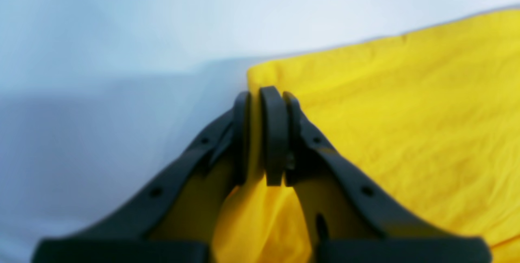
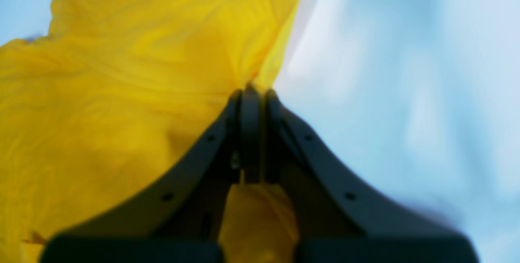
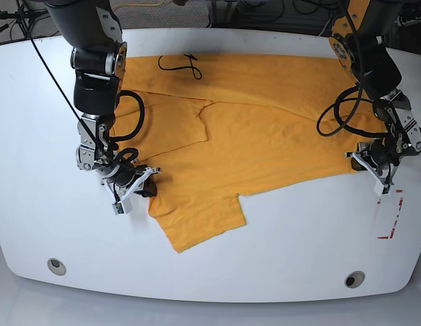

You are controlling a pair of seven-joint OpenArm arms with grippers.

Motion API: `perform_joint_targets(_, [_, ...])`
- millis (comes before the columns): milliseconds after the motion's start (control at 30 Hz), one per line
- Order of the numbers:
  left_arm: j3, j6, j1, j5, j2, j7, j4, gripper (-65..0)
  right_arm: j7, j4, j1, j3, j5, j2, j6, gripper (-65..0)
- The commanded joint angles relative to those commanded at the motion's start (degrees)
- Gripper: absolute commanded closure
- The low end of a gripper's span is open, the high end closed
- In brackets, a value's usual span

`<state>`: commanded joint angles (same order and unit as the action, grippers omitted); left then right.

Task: Fold the T-shirt properly
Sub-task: 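Move the left gripper to the opposite shirt side and pinch its edge, then pull both grippers apart, stretching the shirt lengthwise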

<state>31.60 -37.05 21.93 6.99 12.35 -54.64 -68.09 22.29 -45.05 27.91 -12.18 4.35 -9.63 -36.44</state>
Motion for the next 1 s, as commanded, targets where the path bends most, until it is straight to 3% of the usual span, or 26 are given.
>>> perform_joint_targets(300, [-3.43,-0.26,-0.26,0.09,-0.18,-3.16,-8.7,-4.9,5.8,-8.26,-0.09,0.18,0.0,0.0,0.0,-1.9])
perform_joint_targets(467, [-4.22,-2.95,-0.26,1.76,-0.18,-4.57,-11.6,-4.9,8.97,-12.75,-0.09,0.09,0.0,-0.09,0.0,-1.9])
perform_joint_targets(1000, [-4.04,-2.95,-1.76,3.34,0.09,-7.12,-15.56,-4.9,23.3,-33.76,-5.1,-0.09,0.0,-0.09,-0.18,-1.9])
